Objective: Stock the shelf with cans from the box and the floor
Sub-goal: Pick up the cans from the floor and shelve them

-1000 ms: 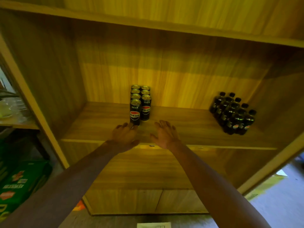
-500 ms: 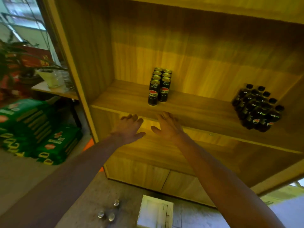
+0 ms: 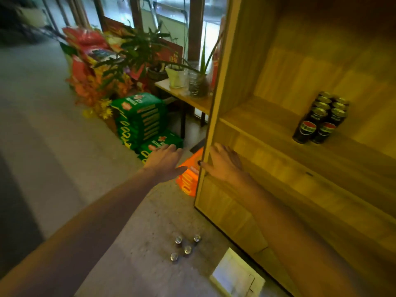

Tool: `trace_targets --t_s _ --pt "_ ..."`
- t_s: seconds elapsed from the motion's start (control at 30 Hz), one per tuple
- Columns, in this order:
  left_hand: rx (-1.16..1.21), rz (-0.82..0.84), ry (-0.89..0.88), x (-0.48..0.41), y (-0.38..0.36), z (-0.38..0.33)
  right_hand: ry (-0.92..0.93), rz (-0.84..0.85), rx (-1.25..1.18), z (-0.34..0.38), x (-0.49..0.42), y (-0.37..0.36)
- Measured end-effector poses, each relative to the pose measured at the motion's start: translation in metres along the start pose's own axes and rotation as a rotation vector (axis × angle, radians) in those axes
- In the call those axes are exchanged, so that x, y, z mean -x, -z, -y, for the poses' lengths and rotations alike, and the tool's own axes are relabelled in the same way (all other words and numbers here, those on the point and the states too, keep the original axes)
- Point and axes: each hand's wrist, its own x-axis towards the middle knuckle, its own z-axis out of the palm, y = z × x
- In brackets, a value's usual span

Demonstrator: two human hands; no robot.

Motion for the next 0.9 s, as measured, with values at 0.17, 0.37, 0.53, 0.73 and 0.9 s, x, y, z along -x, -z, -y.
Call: trace_targets --t_s 0.17,0.37,0.53,0.73,0.9 --pt "0.049 0.033 0.156 0.044 -0.018 0.065 0.116 0.079 -0.023 0.081 -0.017 -0.028" --pt "0.084 0.053 0.239 0.066 -0.027 0.097 0.166 0.113 -0.025 0.123 -0.030 -0.044" --pt "0.114 0.043 0.284 0.060 -0.047 0.090 0.202 0.112 -0.042 0.124 -0.037 -0.064" --pt "0.172 0.137 0.309 0.050 -0.116 0.061 0.176 0.227 -0.057 0.096 -0.034 -0.123" --pt "0.198 0.253 0.284 0.057 -0.197 0.027 0.094 0.355 -0.081 0.064 0.002 -0.202"
